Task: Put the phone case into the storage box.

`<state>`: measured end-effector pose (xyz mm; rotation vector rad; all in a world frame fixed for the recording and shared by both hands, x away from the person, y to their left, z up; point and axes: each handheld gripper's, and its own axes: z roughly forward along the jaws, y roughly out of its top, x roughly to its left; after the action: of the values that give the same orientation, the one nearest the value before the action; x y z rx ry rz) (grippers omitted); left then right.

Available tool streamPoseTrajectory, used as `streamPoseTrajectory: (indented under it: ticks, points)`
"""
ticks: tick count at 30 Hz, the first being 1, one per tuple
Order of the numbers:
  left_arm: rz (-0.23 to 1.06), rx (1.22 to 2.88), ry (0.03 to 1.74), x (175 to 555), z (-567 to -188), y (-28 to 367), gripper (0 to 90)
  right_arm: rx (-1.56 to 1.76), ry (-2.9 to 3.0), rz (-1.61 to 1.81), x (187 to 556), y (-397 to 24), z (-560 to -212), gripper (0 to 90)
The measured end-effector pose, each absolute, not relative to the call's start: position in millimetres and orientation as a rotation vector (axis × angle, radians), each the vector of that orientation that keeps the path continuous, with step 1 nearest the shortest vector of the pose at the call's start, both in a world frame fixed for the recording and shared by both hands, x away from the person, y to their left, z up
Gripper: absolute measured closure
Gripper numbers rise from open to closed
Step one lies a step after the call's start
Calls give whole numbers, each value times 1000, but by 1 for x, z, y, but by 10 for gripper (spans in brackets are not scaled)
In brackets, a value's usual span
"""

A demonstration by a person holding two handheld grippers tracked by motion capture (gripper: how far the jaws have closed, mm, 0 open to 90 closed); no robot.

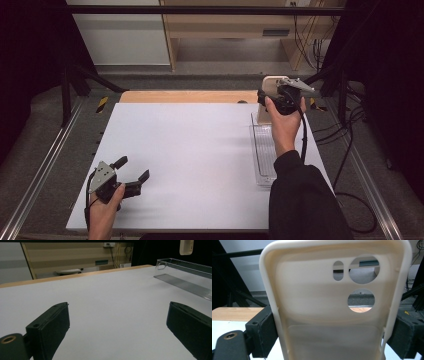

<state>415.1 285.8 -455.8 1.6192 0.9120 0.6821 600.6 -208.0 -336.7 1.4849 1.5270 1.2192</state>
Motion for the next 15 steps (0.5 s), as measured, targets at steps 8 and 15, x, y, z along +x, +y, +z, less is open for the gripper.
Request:
streamPoseTrajectory:
  ticks: [8,15]
  points:
    - [682,1619,908,415,-456,286,42,1502,1525,1200,606,-208,-347,117]
    - [680,1621,906,415,-456,286,41,1521,1523,1193,607,-209,-353,117]
